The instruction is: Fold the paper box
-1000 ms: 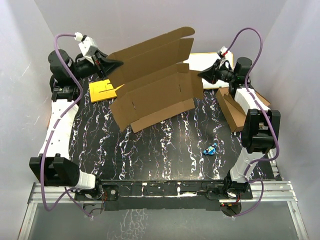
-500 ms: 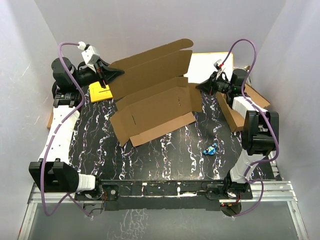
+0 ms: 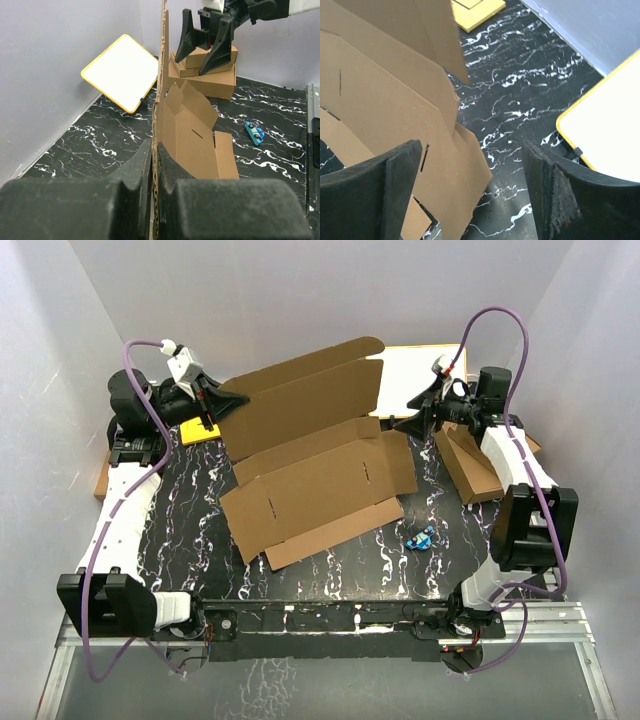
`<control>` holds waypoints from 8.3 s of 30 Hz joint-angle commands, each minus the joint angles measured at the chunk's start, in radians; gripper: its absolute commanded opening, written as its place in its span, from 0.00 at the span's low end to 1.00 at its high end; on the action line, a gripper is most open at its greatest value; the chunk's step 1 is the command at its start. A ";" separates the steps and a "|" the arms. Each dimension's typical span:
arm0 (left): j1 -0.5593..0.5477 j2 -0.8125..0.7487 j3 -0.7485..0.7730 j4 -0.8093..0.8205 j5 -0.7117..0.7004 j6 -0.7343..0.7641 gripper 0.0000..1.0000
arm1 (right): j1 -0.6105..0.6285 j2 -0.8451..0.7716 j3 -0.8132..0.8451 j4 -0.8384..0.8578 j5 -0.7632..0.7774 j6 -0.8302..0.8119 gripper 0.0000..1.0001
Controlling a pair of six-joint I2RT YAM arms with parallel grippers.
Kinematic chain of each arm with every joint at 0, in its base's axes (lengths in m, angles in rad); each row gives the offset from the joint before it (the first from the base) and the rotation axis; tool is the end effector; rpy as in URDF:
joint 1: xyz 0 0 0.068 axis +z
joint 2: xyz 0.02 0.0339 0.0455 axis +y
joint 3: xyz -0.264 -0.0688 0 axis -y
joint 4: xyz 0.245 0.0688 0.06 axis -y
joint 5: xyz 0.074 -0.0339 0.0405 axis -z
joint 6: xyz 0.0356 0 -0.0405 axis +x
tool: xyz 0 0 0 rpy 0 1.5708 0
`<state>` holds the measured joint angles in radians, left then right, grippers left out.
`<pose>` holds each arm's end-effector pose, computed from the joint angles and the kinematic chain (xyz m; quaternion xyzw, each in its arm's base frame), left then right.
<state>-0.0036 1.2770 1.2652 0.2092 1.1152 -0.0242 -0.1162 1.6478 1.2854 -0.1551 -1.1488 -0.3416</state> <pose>0.2770 -0.0330 0.4409 0.4037 0.5421 -0.3446 0.6515 0.3689 -0.0104 0.3021 -0.3530 0.6904 0.3617 0.5175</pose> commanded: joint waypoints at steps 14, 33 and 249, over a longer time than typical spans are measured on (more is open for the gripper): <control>0.002 -0.084 -0.011 0.074 0.003 -0.036 0.00 | 0.141 0.036 0.106 -0.026 0.084 0.029 0.85; 0.003 -0.001 0.089 0.212 -0.084 -0.156 0.00 | 0.177 0.023 0.101 0.341 0.160 0.186 0.08; -0.067 -0.047 -0.196 0.631 0.038 -0.706 0.32 | 0.049 -0.120 0.158 1.028 -0.367 1.121 0.08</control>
<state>-0.0750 1.2556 1.0725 0.8337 1.1065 -0.7883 -0.0658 1.5677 1.4223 0.7956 -1.5337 0.7547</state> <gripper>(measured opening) 0.290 0.091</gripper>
